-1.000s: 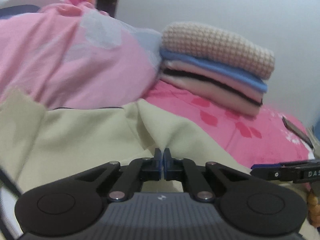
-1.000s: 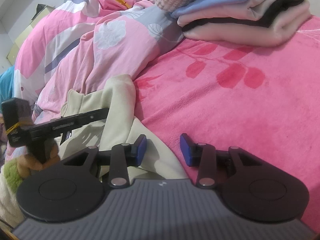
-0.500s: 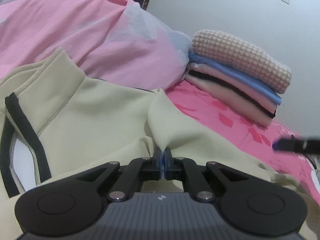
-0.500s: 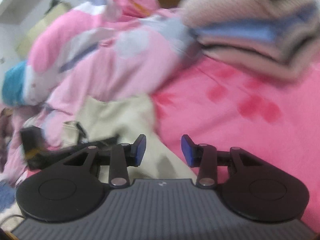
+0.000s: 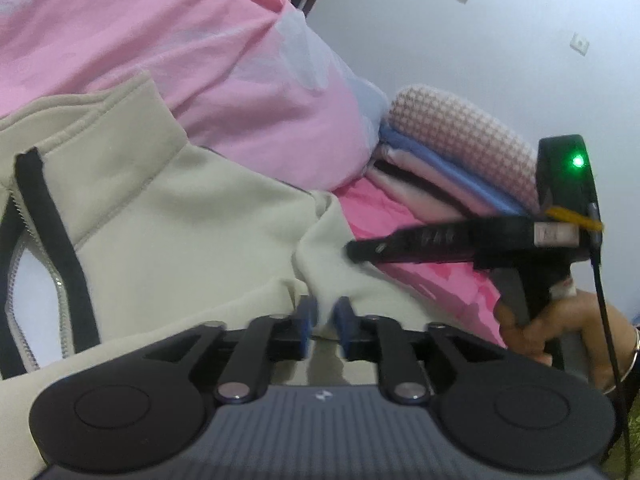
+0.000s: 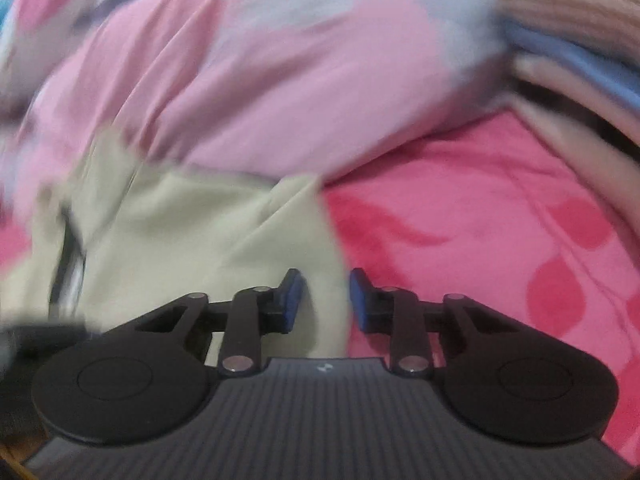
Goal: Fold clothes
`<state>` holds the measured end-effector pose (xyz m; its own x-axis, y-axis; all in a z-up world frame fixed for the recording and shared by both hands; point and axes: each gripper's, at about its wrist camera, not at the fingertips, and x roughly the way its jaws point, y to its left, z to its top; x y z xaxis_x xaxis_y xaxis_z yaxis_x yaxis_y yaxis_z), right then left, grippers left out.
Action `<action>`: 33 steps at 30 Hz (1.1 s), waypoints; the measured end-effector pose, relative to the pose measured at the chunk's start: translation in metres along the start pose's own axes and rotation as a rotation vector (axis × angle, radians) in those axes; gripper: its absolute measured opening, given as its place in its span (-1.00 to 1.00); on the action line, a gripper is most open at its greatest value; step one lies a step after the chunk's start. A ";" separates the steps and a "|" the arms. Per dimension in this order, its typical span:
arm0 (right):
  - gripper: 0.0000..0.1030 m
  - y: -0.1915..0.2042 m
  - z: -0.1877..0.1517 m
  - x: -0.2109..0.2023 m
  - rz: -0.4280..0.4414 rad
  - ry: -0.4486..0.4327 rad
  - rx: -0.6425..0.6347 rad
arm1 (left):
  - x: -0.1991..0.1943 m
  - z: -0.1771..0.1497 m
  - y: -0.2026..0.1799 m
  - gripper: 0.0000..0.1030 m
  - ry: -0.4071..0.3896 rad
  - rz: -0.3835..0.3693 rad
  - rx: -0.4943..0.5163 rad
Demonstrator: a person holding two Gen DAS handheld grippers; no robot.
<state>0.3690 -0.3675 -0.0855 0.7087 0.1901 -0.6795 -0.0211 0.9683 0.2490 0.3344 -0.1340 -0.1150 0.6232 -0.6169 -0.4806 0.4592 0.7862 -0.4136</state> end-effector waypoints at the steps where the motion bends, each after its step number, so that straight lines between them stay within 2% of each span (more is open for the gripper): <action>1: -0.53 -0.003 0.003 -0.005 0.002 -0.014 0.032 | -0.002 0.000 0.000 -0.16 -0.014 0.003 -0.003; 3: -0.52 -0.010 0.008 -0.015 0.006 -0.043 0.096 | -0.005 0.001 0.001 -0.11 -0.037 0.011 -0.009; 4: -0.43 -0.010 0.009 -0.012 0.015 -0.031 0.098 | -0.005 0.002 0.001 -0.09 -0.038 0.019 -0.012; 7: 0.01 -0.008 0.013 -0.001 0.045 0.017 0.087 | -0.004 0.003 0.004 -0.09 -0.038 0.035 -0.025; 10: 0.05 -0.007 0.016 0.014 0.075 0.056 0.085 | -0.005 0.003 0.009 -0.03 -0.046 0.043 -0.042; 11: -0.05 -0.007 0.017 0.022 0.084 0.062 0.091 | -0.005 0.003 0.010 -0.02 -0.049 0.043 -0.048; 12: -0.23 -0.008 0.017 0.025 0.096 0.052 0.106 | -0.005 0.004 0.012 -0.02 -0.052 0.043 -0.055; 13: -0.90 -0.010 0.017 0.025 0.110 0.042 0.131 | -0.007 0.004 0.013 -0.02 -0.059 0.047 -0.061; 16: -0.93 -0.017 0.014 0.016 0.115 -0.025 0.184 | -0.013 0.006 0.018 0.00 -0.081 0.070 -0.080; 20: -0.93 -0.039 0.004 0.022 0.116 -0.045 0.288 | -0.011 0.009 0.028 -0.01 -0.060 0.119 -0.114; 21: -0.92 -0.048 0.002 0.021 0.124 -0.060 0.336 | -0.010 0.009 0.031 -0.02 -0.053 0.122 -0.125; 23: -0.80 -0.056 0.002 0.007 0.081 -0.099 0.380 | -0.010 0.010 0.035 -0.02 -0.053 0.119 -0.144; 28: -0.80 -0.012 -0.003 -0.057 0.113 -0.134 0.047 | -0.012 0.010 0.035 -0.02 -0.063 0.143 -0.142; 31: -0.80 0.035 -0.018 -0.071 0.176 -0.065 -0.246 | -0.012 0.011 0.034 -0.02 -0.070 0.162 -0.138; 33: -0.82 0.068 -0.032 -0.063 0.165 0.002 -0.451 | -0.014 0.011 0.035 -0.02 -0.078 0.172 -0.145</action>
<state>0.3002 -0.3082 -0.0478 0.6688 0.3471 -0.6574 -0.4374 0.8988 0.0296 0.3491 -0.0973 -0.1143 0.7342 -0.4655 -0.4942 0.2503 0.8623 -0.4403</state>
